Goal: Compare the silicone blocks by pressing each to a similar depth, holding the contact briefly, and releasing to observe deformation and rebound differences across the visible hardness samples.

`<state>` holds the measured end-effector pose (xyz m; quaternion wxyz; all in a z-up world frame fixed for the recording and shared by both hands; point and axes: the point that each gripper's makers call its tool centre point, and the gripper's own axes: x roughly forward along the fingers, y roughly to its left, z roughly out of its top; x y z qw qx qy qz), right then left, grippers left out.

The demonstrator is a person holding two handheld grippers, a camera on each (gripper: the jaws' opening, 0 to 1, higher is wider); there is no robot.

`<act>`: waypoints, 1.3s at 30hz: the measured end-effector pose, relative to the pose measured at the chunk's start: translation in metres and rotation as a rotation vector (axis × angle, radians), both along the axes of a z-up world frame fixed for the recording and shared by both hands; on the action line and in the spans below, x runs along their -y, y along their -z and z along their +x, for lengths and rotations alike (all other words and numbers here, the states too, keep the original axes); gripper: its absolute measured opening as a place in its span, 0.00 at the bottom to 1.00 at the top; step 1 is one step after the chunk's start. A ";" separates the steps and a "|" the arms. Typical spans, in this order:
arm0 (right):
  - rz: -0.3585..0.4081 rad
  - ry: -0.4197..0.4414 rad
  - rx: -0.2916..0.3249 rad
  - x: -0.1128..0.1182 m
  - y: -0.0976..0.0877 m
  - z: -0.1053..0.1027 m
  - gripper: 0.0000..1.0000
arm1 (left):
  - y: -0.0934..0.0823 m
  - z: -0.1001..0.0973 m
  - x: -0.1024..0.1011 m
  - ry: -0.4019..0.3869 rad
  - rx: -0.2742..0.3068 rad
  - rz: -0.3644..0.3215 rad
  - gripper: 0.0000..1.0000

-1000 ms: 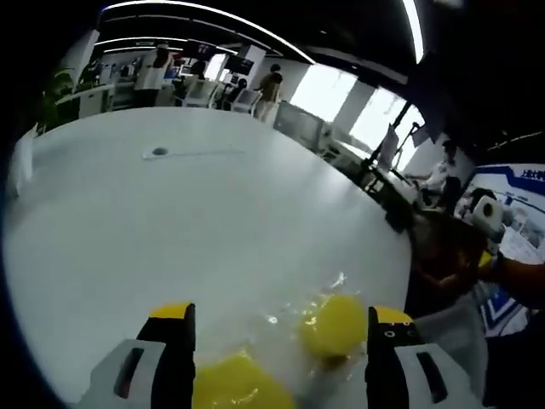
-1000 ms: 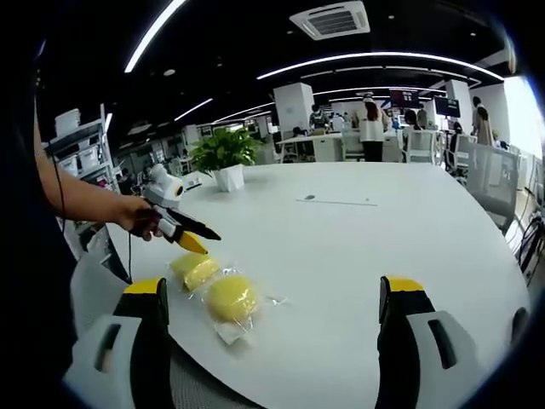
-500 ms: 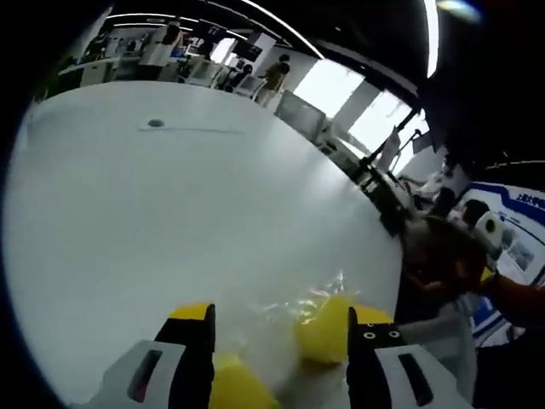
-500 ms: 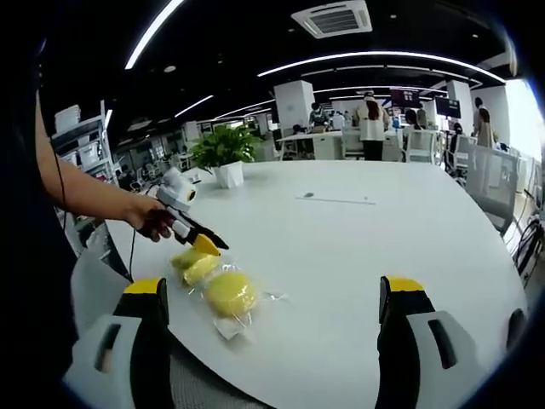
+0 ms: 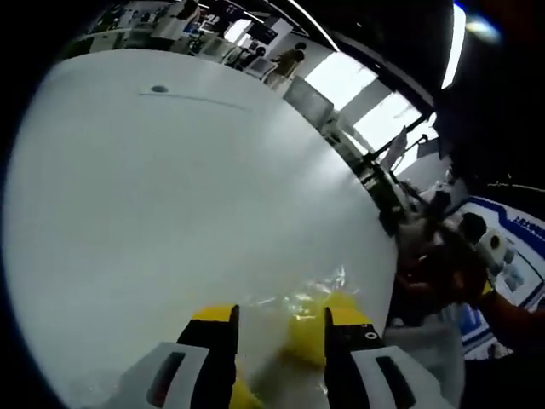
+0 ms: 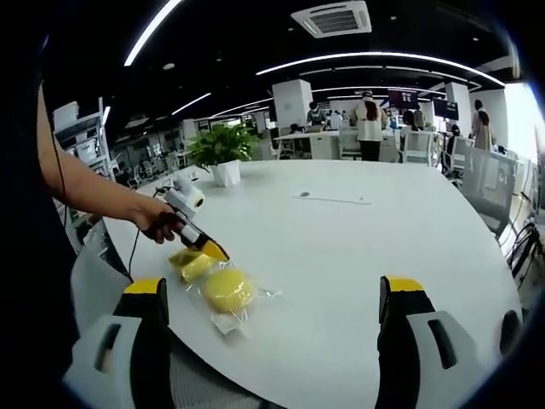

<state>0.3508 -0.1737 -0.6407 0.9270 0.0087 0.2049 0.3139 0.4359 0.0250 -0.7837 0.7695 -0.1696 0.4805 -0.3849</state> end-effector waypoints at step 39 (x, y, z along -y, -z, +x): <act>0.005 0.012 -0.085 -0.001 0.018 -0.021 0.96 | 0.007 -0.006 0.021 -0.138 -0.147 -0.033 0.00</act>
